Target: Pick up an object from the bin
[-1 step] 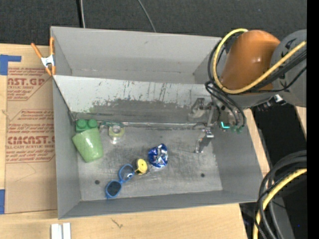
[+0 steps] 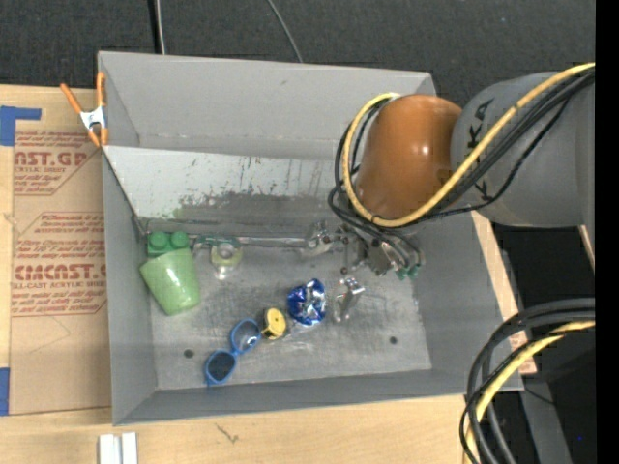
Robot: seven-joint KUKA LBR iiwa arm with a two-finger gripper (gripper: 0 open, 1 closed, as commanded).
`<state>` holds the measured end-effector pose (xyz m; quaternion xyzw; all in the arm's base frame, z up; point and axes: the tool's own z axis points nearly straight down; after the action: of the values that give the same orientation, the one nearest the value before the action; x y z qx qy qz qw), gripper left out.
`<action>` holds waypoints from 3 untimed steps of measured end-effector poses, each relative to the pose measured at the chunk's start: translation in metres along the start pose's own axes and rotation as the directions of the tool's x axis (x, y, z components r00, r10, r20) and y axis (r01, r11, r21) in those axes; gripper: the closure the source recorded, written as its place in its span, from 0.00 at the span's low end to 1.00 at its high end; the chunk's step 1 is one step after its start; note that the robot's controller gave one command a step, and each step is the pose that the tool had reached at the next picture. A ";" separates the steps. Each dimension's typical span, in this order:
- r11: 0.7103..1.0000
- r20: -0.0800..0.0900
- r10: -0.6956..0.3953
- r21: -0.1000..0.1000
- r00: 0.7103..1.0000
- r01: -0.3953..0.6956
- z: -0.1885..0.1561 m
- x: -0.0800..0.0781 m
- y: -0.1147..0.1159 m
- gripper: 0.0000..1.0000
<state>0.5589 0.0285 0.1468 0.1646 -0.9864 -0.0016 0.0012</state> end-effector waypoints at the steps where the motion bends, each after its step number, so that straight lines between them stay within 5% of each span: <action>1: 0.998 0.003 -0.070 0.003 0.998 0.070 -0.002 0.003 0.007 0.00; 2: 0.978 0.003 -0.208 0.004 0.978 0.208 0.006 -0.003 0.007 0.00; 3: 0.972 0.012 -0.236 0.005 0.972 0.236 0.074 -0.009 0.004 0.00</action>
Offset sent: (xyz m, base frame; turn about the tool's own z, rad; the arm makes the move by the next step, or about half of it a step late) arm -0.0049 0.0052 0.0025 -0.0713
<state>0.5661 0.0358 0.0727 0.2805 -0.9598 -0.0009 -0.0054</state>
